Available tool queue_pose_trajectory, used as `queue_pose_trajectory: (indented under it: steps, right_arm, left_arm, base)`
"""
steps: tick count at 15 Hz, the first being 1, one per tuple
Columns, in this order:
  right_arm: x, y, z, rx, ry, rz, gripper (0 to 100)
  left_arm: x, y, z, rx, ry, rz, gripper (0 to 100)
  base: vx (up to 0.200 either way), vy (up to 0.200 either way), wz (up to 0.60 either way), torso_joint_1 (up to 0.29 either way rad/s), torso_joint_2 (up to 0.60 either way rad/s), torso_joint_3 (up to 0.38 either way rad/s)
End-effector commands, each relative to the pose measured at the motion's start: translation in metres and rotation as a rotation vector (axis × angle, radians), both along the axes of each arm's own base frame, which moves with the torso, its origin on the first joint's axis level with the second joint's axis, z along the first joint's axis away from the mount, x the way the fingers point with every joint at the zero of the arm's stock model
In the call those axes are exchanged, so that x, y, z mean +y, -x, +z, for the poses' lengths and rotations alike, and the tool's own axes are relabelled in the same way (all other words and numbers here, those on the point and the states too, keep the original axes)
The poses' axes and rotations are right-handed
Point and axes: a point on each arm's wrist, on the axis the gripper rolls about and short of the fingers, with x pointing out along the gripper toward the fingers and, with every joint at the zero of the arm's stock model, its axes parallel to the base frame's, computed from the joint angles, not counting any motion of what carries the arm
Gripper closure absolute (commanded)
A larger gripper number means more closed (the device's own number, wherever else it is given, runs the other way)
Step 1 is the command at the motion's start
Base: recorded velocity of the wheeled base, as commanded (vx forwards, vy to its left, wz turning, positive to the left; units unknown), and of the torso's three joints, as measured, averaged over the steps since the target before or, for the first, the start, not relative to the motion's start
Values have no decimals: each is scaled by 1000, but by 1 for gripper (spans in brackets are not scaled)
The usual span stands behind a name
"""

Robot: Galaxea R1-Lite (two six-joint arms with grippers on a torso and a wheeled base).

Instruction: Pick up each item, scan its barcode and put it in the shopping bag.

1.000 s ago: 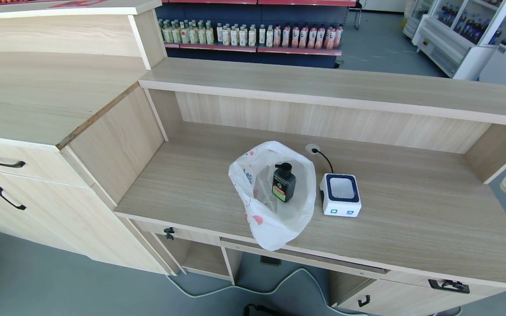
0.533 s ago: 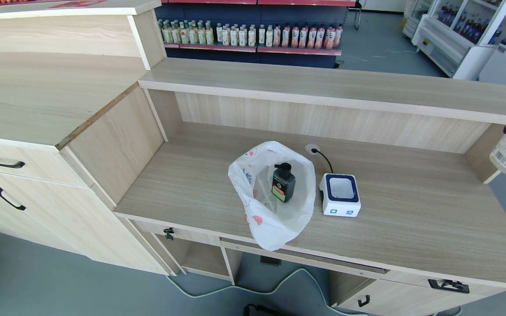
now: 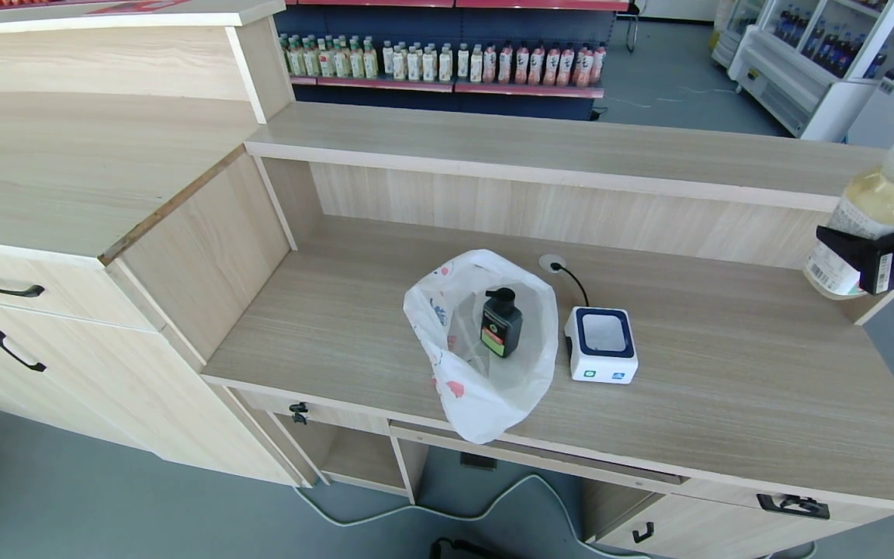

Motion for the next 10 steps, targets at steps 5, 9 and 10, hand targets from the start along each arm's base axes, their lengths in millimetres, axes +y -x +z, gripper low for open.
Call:
queue_pose_trajectory:
  steps: [5, 9, 10]
  right_arm:
    - [8, -12, -6, -27, 107, 138, 100]
    - [29, -21, -5, -39, 106, 216, 100]
    - [37, -24, -6, -34, 92, 243, 100]
  left_arm:
    - [0, 0, 0, 0, 0, 1, 0]
    - [0, 0, 0, 0, 0, 0, 0]
    - [0, 0, 0, 0, 0, 1, 0]
  base:
    - [0, 0, 360, 2, 1, 0]
    - [0, 0, 600, 5, 4, 5]
    - [0, 0, 600, 2, -7, -7]
